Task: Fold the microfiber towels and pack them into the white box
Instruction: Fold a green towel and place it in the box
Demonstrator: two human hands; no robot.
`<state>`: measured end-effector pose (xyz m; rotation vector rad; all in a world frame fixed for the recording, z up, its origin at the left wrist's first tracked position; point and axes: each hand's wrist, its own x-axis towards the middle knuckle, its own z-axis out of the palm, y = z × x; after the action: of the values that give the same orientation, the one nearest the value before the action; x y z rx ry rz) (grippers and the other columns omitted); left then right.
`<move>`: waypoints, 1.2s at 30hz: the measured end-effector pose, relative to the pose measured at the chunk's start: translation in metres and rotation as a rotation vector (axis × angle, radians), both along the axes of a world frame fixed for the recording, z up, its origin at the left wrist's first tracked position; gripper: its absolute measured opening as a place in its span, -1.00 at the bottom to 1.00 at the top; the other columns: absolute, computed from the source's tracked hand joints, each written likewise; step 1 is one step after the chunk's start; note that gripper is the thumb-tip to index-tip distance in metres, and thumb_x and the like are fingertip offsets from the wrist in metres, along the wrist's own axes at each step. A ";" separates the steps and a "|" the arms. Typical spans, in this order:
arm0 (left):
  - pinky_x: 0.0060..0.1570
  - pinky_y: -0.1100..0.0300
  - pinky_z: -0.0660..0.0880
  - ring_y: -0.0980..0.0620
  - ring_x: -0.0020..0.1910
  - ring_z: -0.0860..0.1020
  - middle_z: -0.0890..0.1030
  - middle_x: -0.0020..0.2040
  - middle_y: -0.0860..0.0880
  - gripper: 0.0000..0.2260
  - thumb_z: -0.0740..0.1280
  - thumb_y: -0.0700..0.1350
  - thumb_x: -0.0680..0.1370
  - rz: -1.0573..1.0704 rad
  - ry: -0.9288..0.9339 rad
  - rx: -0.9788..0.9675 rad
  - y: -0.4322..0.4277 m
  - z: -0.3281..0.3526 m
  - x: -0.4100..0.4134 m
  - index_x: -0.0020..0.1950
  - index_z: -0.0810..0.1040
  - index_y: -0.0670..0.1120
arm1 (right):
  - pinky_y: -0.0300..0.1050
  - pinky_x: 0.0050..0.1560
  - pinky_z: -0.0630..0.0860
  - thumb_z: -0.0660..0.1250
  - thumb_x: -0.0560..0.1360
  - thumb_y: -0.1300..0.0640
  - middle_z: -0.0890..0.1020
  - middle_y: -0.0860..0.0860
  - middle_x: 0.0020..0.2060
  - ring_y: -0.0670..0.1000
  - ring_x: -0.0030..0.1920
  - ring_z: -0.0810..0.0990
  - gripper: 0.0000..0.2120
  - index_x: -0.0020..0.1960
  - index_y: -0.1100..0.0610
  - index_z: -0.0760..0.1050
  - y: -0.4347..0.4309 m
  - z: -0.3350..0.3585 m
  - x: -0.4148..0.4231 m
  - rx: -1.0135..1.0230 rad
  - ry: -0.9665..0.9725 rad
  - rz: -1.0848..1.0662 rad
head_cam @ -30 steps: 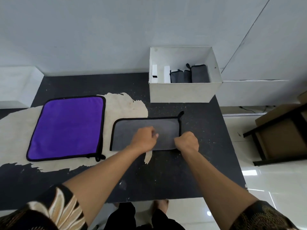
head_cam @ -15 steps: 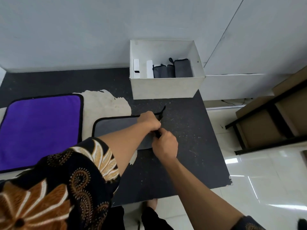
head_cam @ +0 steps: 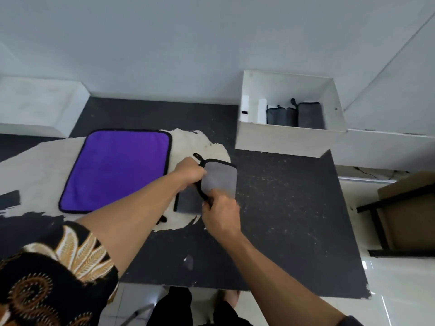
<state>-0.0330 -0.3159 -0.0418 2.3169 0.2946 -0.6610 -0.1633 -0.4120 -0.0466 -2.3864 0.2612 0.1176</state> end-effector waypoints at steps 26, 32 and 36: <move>0.01 0.04 0.54 -0.12 0.13 0.55 0.55 0.17 -0.09 -0.40 0.47 -0.06 0.44 -0.122 0.003 0.275 0.052 -0.035 -0.025 0.40 0.31 -0.09 | 0.08 0.17 0.45 0.30 0.44 0.24 0.39 0.15 0.19 0.20 0.12 0.44 -0.50 0.38 0.12 0.38 0.050 -0.029 0.006 -0.336 0.204 0.511; 0.10 0.06 0.50 -0.12 0.21 0.51 0.50 0.27 -0.11 -0.41 0.41 -0.08 0.53 -0.104 0.053 0.113 0.063 -0.040 -0.035 0.47 0.21 -0.12 | 0.02 -0.03 0.40 0.44 0.27 0.13 0.41 0.14 0.08 0.17 0.02 0.39 -0.53 0.14 0.10 0.40 0.019 -0.027 0.004 -0.553 -0.032 0.264; 0.06 0.11 0.50 -0.06 0.12 0.54 0.55 0.14 -0.10 -0.24 0.52 -0.12 0.44 -0.141 0.049 0.044 0.068 -0.040 -0.041 0.51 0.16 -0.08 | 0.03 0.06 0.43 0.42 0.35 0.13 0.36 0.14 0.20 0.16 0.09 0.41 -0.47 0.26 0.08 0.31 -0.001 -0.041 -0.004 -0.524 0.043 0.148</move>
<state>-0.0737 -0.2475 -0.0819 2.3821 0.1706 -0.7893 -0.1670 -0.4131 -0.0878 -2.9273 0.1452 0.1882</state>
